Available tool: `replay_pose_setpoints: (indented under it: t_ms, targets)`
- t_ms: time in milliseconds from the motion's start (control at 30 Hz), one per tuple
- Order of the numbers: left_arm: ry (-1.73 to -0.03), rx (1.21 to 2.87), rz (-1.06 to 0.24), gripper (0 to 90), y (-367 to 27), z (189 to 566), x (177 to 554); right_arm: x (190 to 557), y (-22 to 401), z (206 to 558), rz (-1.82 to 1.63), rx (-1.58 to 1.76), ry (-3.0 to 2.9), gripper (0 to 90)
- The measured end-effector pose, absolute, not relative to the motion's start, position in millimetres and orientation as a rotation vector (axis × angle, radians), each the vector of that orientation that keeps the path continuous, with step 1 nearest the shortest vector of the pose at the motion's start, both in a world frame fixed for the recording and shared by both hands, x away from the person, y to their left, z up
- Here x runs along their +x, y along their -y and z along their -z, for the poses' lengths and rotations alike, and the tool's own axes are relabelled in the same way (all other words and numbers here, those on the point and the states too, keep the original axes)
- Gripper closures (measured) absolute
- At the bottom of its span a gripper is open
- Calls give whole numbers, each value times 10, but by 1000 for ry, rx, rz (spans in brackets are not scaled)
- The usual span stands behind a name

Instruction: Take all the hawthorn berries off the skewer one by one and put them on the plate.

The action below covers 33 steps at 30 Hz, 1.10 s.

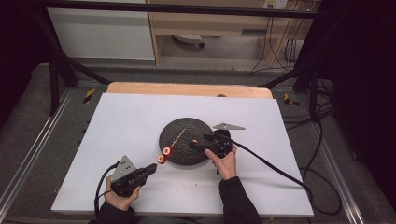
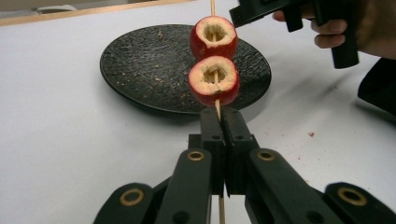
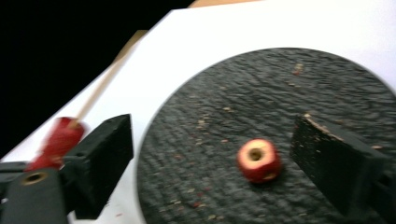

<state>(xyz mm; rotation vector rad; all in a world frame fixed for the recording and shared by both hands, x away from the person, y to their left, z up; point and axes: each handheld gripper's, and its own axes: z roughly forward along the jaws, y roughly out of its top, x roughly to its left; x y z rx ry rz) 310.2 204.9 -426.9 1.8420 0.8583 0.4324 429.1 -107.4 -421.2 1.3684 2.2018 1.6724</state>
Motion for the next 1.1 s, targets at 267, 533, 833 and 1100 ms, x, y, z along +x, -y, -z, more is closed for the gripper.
replay_pose_setpoints:
  t_ms: [267, 533, 833, 1100]
  targets:
    - [-856, 1846, -437, 885, -2033, 4274, 3099, 4093, 926, 4183, -1733, 1320, -2254, 63]
    - [-851, 1849, -439, 885, -2025, 4273, 3095, 4014, 639, 4136, -1792, 1282, -2312, 130]
    - [-847, 1847, -436, 886, -2020, 4271, 3092, 4032, 456, 4152, -1851, 1292, -2325, 352]
    - [-846, 1845, -436, 885, -2015, 4272, 3089, 4037, 442, 4183, -1901, 1324, -2370, 556]
